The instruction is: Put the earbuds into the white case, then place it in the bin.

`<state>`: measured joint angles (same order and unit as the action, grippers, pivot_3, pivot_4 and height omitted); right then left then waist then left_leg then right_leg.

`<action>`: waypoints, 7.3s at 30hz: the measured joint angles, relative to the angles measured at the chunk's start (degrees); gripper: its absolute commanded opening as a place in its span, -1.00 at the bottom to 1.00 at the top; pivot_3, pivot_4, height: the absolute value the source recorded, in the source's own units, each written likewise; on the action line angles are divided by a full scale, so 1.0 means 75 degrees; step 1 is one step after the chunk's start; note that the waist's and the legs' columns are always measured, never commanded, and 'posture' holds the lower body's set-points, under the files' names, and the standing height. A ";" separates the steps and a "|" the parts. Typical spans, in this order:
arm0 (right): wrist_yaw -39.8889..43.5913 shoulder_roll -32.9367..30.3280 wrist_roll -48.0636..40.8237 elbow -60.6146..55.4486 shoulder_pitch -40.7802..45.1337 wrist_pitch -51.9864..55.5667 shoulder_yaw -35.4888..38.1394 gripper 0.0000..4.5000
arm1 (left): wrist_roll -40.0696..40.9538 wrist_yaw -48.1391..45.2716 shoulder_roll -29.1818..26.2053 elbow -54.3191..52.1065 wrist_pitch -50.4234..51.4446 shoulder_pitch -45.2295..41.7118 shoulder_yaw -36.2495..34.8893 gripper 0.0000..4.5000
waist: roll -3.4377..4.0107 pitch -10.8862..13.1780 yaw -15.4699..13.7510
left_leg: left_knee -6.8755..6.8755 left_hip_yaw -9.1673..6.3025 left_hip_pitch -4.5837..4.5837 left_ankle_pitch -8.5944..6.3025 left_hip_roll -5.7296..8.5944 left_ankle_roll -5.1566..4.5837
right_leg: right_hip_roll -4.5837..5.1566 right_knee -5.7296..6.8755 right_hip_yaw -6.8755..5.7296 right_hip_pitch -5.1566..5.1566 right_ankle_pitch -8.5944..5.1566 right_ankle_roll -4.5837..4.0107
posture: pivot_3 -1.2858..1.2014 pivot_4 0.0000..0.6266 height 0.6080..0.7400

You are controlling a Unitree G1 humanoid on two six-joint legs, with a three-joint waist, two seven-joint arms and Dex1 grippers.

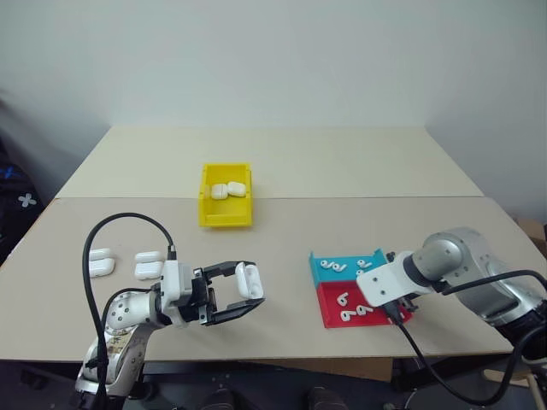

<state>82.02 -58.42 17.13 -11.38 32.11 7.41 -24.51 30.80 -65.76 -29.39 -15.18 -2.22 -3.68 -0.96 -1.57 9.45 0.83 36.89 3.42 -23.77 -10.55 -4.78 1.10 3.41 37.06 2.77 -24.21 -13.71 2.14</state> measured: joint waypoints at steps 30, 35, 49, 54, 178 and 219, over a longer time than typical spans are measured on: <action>-0.0007 0.0119 0.0249 0.0026 -0.0134 -0.0234 0.0010 -0.04 | -0.0219 0.0178 -0.0087 -0.0006 0.0149 0.0052 0.0116 0.24 | 0.0000 0.0000 -0.0002 | 0.0000 0.0000 0.0000 0.0000 0.0000 0.0000 | 0.0000 0.0000 0.0000 0.0001 -0.0014 -0.0023 | 0.03 -0.52 1.00; -0.0080 0.0119 0.0256 -0.0002 -0.0163 -0.0235 0.0026 -0.04 | -0.0223 0.0204 -0.0088 -0.0006 0.0158 0.0052 0.0134 0.24 | 0.0000 0.0000 -0.0002 | 0.0000 0.0000 0.0000 0.0000 0.0000 0.0000 | 0.0000 0.0000 0.0000 0.0001 -0.0013 -0.0022 | 0.03 -0.52 1.00; -0.0201 0.0140 0.0308 -0.0027 -0.0199 -0.0285 0.0034 -0.21 | -0.0340 0.0270 -0.0113 -0.0005 0.0176 0.0051 0.0155 0.24 | 0.0000 0.0000 -0.0001 | 0.0000 0.0000 0.0000 0.0000 0.0000 0.0000 | 0.0000 0.0000 0.0000 0.0001 -0.0014 -0.0024 | 0.03 -0.52 1.00; -0.0325 0.0118 0.0390 0.0063 -0.0199 -0.0619 0.0037 -0.21 | -0.0383 0.0288 -0.0141 -0.0005 0.0177 0.0051 0.0158 0.24 | 0.0000 0.0000 -0.0004 | 0.0000 0.0000 0.0001 0.0000 0.0000 0.0000 | 0.0000 0.0000 0.0000 0.0002 -0.0015 -0.0025 | 0.03 -0.52 1.00; -0.1590 -0.0253 -0.1557 -0.2796 0.0000 0.6676 -0.1054 0.07 | -0.0900 0.0694 -0.0114 -0.0158 0.0150 0.0285 0.0615 0.24 | 0.0001 0.0000 -0.0009 | -0.0002 0.0002 -0.0007 -0.0001 -0.0003 0.0001 | 0.0002 -0.0004 0.0000 -0.0010 -0.0025 -0.0042 | 0.03 -0.52 1.00; -0.1644 -0.0243 -0.1555 -0.2744 0.0125 0.6712 -0.1195 -0.43 | -0.1093 0.0695 -0.0044 -0.0105 0.0125 0.0285 0.0617 0.24 | 0.0000 0.0000 -0.0009 | -0.0003 0.0001 -0.0008 -0.0001 -0.0003 0.0001 | 0.0002 -0.0005 0.0000 -0.0011 -0.0026 -0.0042 | 0.03 -0.52 1.00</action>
<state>69.69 -60.24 5.47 -31.96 33.04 57.75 -33.48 22.60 -60.55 -29.72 -15.97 -1.28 -1.55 3.67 -1.57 9.45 0.76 36.87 3.43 -23.83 -10.56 -4.80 1.10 3.43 37.02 2.77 -24.29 -13.91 1.83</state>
